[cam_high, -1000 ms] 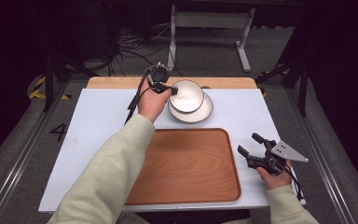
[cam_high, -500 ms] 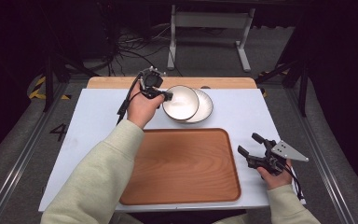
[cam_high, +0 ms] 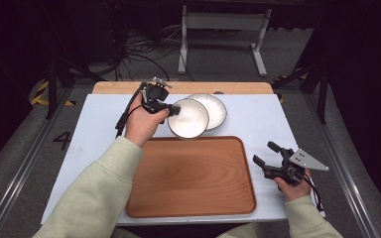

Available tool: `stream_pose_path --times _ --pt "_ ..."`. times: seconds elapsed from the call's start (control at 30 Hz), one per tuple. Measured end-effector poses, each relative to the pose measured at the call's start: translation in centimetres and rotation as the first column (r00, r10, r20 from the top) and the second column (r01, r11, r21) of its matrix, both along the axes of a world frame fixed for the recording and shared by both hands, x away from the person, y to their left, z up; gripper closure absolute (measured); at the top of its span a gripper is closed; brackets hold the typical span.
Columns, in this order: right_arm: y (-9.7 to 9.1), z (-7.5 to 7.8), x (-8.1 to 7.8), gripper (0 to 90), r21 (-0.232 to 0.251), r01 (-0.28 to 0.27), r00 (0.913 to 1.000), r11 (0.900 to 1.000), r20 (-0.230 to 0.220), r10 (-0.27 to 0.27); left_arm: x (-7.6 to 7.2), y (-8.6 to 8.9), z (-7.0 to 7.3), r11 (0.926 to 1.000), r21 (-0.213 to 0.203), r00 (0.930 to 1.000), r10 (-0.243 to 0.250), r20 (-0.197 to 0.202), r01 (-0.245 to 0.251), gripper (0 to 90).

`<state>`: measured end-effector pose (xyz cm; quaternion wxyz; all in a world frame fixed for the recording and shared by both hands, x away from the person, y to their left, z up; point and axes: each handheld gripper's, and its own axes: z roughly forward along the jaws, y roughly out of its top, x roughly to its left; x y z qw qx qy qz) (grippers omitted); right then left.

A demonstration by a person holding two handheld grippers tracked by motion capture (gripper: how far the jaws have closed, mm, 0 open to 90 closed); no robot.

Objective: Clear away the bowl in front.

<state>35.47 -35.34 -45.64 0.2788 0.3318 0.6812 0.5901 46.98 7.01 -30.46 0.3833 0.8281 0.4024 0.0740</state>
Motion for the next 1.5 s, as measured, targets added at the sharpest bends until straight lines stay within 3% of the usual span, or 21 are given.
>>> stream_pose_path --times 0.47,0.7,0.93,1.5 --pt "-0.1 0.0 0.1 18.5 0.014 -0.005 1.0000 0.9999 -0.008 0.005 -2.9 0.5 0.5 0.9983 0.024 0.9985 -0.053 0.014 0.052 81.7" --pt "-0.1 0.0 0.0 18.5 0.009 -0.005 1.0000 0.9999 -0.006 0.005 -3.8 0.8 0.4 0.9948 0.054 0.9960 -0.087 0.016 0.086 81.7" --pt "-0.1 0.0 0.1 20.1 0.008 -0.012 0.9999 0.9999 -0.004 0.012 -4.5 1.1 0.2 0.9919 0.051 0.9931 -0.117 0.004 0.117 81.7" --pt "-0.1 0.0 0.0 20.9 0.010 -0.018 0.9998 0.9998 -0.003 0.018 -4.9 0.1 -2.2 0.9755 0.119 0.9823 -0.180 -0.051 0.185 81.6"
